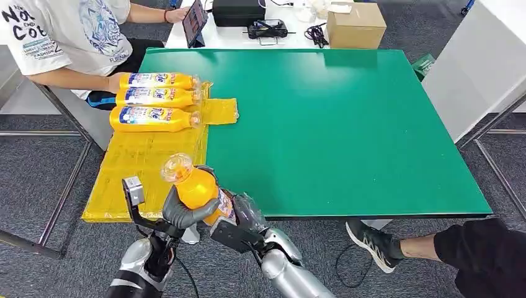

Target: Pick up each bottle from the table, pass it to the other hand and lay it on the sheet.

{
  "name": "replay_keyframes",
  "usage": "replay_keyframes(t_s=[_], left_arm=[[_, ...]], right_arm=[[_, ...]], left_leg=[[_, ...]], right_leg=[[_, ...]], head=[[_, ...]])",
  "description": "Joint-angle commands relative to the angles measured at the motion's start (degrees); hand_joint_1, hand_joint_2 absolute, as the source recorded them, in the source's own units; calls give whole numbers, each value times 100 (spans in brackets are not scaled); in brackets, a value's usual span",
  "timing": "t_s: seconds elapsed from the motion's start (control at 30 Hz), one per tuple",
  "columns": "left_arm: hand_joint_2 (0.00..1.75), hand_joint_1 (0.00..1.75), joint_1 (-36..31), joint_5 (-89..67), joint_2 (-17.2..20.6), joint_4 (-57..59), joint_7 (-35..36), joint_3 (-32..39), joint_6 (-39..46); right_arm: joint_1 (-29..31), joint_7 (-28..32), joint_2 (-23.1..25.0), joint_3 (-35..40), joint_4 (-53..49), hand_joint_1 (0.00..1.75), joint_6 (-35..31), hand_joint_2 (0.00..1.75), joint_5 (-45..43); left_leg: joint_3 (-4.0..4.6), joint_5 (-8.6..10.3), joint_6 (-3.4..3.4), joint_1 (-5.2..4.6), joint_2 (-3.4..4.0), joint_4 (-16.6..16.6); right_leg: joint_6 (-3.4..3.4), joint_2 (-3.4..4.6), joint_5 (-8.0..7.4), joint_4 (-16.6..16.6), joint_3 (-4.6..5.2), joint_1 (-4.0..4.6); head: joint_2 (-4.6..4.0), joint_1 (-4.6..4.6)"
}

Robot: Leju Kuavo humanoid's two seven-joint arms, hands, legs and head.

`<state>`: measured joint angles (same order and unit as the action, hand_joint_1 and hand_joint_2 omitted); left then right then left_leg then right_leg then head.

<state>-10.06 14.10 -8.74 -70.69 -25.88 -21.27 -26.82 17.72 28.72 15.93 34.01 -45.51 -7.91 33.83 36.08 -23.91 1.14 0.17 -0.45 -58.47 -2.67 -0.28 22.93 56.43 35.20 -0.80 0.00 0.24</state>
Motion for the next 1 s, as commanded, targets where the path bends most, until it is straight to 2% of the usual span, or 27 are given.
replay_keyframes(t_s=[0.03, 0.17, 0.23, 0.3, 0.33, 0.37, 0.4, 0.43, 0.6, 0.67, 0.73, 0.77, 0.93, 1.0], left_arm=[[175, 175, -381, 29, 14, -9, -2, 120, 66], [175, 175, -381, 29, 14, -9, -2, 120, 66], [175, 175, -381, 29, 14, -9, -2, 120, 66], [175, 175, -414, -62, -15, -32, -57, 229, 225], [175, 175, -449, -56, -12, -43, -63, 294, 268], [175, 175, -499, -83, -23, -59, -60, 428, 424], [175, 175, -532, -113, -21, -88, -68, 526, 540], [175, 175, -581, -170, -14, -140, -73, 661, 700], [175, 175, -851, -1607, 74, -462, -364, 1067, 2052], [175, 175, -1024, -2409, 120, -412, -496, 1191, 2784], [175, 175, -1224, -2968, 172, -236, -534, 1263, 3253], [175, 175, -1312, -3273, 186, -131, -580, 1300, 3539], [175, 175, -1648, -3722, 220, 559, -647, 1517, 3901], [175, 175, -1739, -4216, 298, 784, -675, 1470, 4351]], right_arm=[[36, -95, -116, 289, 393, 155, -33, 175, 74], [36, -95, -116, 289, 393, 155, -33, 175, 74], [36, -95, -116, 289, 393, 155, -33, 175, 74], [51, -156, -127, 276, 396, 147, -67, 175, 120], [54, -167, -135, 251, 381, 66, -105, 175, 121], [46, -211, -129, 165, 329, 0, -247, 175, 110], [37, -237, -116, 92, 276, 0, -321, 175, 75], [34, -274, -123, 7, 154, 0, -424, 0, 53], [-144, -397, -244, -497, -1121, 0, -670, 0, -245], [-257, -401, -315, -702, -1810, 0, -783, 0, -394], [-335, -389, -390, -815, -2422, 0, -884, 0, -473], [-341, -388, -428, -816, -2624, 0, -900, 0, -470], [-473, -332, -516, -759, -3306, 0, -1047, 0, -461], [-520, -253, -521, -716, -3434, 0, -1120, 0, -508]], left_leg=[[-14, -5, -4, 4, -8, 2], [-33, -11, -7, 6, -11, 3], [-16, -4, -4, 3, -9, 4], [-28, -10, -6, 7, -10, 1], [-21, -7, -5, 5, -10, 2], [-17, -4, -4, 4, -11, 2], [-32, -10, -7, 7, -12, 3], [-19, -6, -6, 6, -11, 0], [5, 0, -5, 4, -4, -7], [-21, -13, -9, 7, 2, -9], [4, 3, -4, 4, -12, -5], [-14, -6, -6, 4, -11, -8], [-20, -4, -6, 4, -14, -5], [-30, -5, -6, 4, -14, 1]], right_leg=[[7, -9, 7, -3, -18, 4], [12, -13, 14, -5, -38, 7], [7, -11, 7, -4, -19, 4], [11, -12, 13, -4, -34, 8], [9, -12, 10, -3, -26, 6], [8, -12, 7, -4, -21, 5], [12, -14, 13, -5, -38, 8], [10, -13, 9, -3, -25, 7], [7, -5, 2, 7, 3, 4], [14, 0, 12, 9, -22, 8], [6, -12, 3, 6, -1, 4], [10, -12, 12, 10, -18, 5], [10, -15, 12, 7, -25, 5], [11, -14, 12, -1, -36, 5]], head=[[0, 0], [0, 0], [0, 0], [0, 2], [0, 0], [0, 2], [0, 0], [0, 2], [0, 4], [0, 0], [0, 0], [0, 0], [0, 0], [0, 0]])
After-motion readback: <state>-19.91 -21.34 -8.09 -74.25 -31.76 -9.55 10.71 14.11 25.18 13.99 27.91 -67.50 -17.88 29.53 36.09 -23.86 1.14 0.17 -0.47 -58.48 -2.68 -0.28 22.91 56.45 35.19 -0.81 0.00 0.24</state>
